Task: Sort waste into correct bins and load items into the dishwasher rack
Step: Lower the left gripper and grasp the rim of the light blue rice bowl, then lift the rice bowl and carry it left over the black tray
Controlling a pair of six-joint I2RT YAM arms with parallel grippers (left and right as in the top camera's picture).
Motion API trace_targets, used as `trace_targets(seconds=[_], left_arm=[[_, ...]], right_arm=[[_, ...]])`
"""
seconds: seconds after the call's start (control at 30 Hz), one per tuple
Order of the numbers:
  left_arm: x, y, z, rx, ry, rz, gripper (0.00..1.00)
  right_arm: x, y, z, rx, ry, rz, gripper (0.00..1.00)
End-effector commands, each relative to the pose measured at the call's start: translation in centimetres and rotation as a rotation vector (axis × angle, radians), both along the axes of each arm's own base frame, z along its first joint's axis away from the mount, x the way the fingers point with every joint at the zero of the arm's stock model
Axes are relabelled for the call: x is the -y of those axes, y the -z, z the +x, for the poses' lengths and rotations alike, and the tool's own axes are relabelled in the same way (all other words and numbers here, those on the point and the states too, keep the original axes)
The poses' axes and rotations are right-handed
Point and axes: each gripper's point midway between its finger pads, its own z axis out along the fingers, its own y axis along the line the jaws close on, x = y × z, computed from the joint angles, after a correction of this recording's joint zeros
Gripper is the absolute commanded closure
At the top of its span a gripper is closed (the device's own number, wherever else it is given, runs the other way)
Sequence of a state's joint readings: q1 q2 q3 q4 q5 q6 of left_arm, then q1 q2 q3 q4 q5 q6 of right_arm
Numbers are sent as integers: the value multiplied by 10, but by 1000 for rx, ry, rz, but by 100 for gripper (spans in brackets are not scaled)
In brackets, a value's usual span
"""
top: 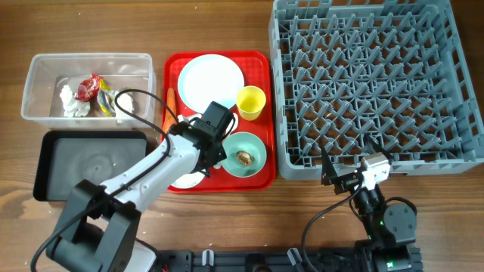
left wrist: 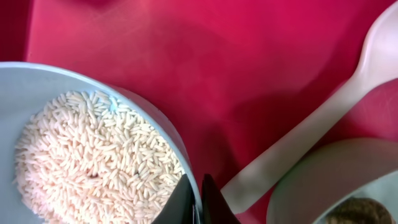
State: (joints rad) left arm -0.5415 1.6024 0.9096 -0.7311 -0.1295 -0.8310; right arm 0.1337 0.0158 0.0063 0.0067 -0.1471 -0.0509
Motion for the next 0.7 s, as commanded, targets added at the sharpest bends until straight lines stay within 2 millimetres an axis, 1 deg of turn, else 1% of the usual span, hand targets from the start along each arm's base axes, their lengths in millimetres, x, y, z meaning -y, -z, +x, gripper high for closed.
trace_targets(seconds=[0.0,0.1,0.2,0.3,0.4,0.47,0.6,0.67], left_arm=[[3,-18,7,32,50,-19,96],[6,-32,11,58,89,-25,96],[8,-47,16,106,177,-27,96],[5,-61,19,149,234,-27,96],[3,-79,21,209,385,1,96],[0,-90,22,243,422,12,96],[-27,-117,27,333,359,86,96],[-45,-130,29,379,308,128,96]], right_arm=[[3,-1,1,9,19,-8,0],[3,-1,1,9,19,-8,0],[3,-1,1,9,19,-8,0],[3,-1,1,9,19,-8,0],[4,-1,1,9,19,-8,0],[3,-1,1,9,19,-8,0],[3,-1,1,9,19,-8,0],[3,-1,1,9,19,-8,0]])
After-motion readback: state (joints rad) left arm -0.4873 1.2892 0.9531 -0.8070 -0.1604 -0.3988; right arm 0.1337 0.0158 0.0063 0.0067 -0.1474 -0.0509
